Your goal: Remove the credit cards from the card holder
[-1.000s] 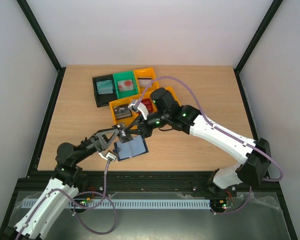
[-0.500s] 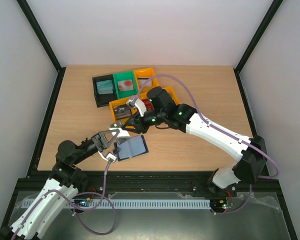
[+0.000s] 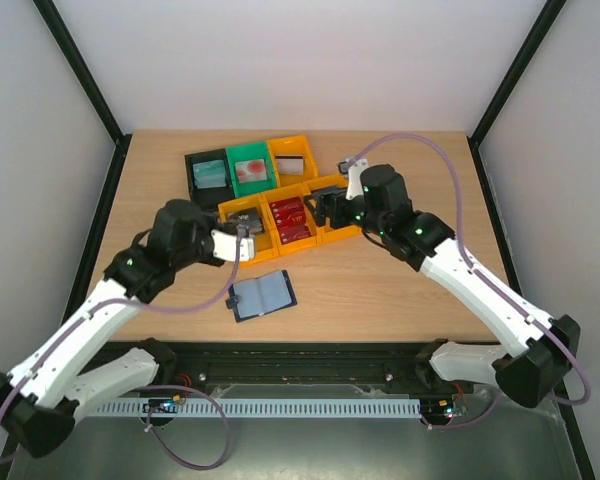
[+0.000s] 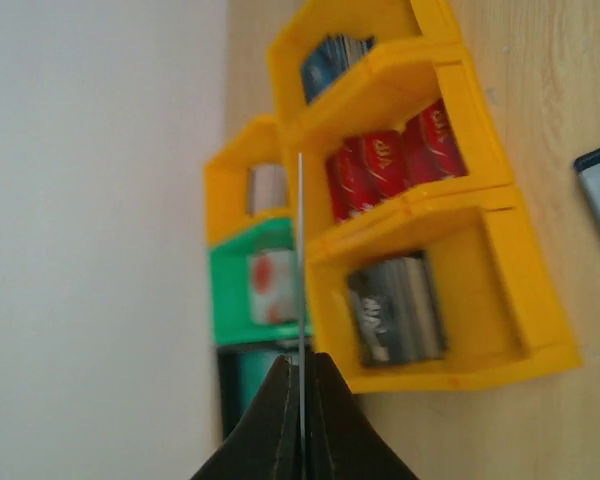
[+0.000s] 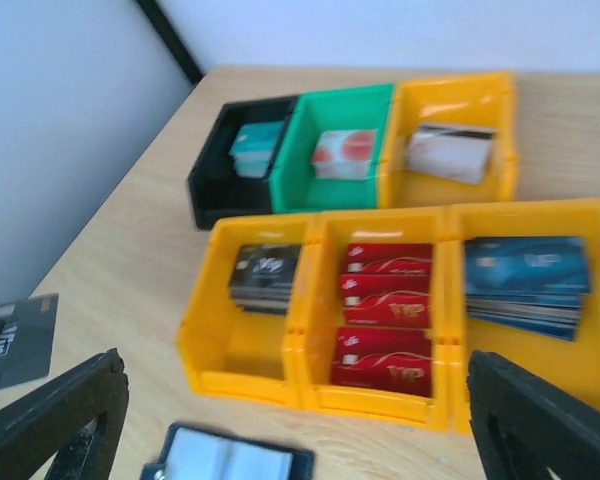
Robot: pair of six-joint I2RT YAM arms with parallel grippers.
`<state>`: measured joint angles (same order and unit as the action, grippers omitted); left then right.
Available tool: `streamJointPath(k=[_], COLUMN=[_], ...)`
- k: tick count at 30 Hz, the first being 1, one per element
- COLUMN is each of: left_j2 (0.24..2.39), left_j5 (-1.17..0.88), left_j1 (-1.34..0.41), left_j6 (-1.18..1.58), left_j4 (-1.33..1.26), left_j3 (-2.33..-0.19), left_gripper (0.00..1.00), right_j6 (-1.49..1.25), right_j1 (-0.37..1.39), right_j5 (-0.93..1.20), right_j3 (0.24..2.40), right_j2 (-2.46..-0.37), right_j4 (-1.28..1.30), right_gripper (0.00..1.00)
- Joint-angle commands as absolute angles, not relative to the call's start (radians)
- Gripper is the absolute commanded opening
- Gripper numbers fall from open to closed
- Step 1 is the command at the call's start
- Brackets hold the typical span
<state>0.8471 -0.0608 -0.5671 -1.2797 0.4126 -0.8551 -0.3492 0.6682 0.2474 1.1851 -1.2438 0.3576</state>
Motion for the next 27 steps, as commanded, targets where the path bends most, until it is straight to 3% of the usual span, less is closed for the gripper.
streamJointPath(k=[1,3,11,19,27], left_j2=[1.011,1.122,1.474,1.64,1.732], left_j5=[0.032,0.045,0.086,0.416,0.444], left_j1=[-0.575,-0.576,-0.612,-0.61,-0.571], left_j6=[-0.872,-0.787,-0.553,-0.548,-0.63], left_j4=[0.733,0.848,1.035,0.76,0.562], left_j3=[-1.008,-1.099,-1.404,-1.345,-1.296], left_gripper=[0.02,0.02,0.02,0.02,0.02], right_j6=[-0.345,-0.332,-0.325,-0.337,-0.327], right_j1=[0.638,0.634,0.627,0.626,0.625], right_j5=[0.096,0.078,0.042,0.013,0.005], right_j3=[1.151,1.151,1.145,1.138,1.147], right_j2=[-1.173,-1.161,-1.137,-1.128,-1.134], right_j4=[0.357,0.377,0.414,0.425,0.424], right_gripper=[0.92,0.99,0.99,0.99,0.99])
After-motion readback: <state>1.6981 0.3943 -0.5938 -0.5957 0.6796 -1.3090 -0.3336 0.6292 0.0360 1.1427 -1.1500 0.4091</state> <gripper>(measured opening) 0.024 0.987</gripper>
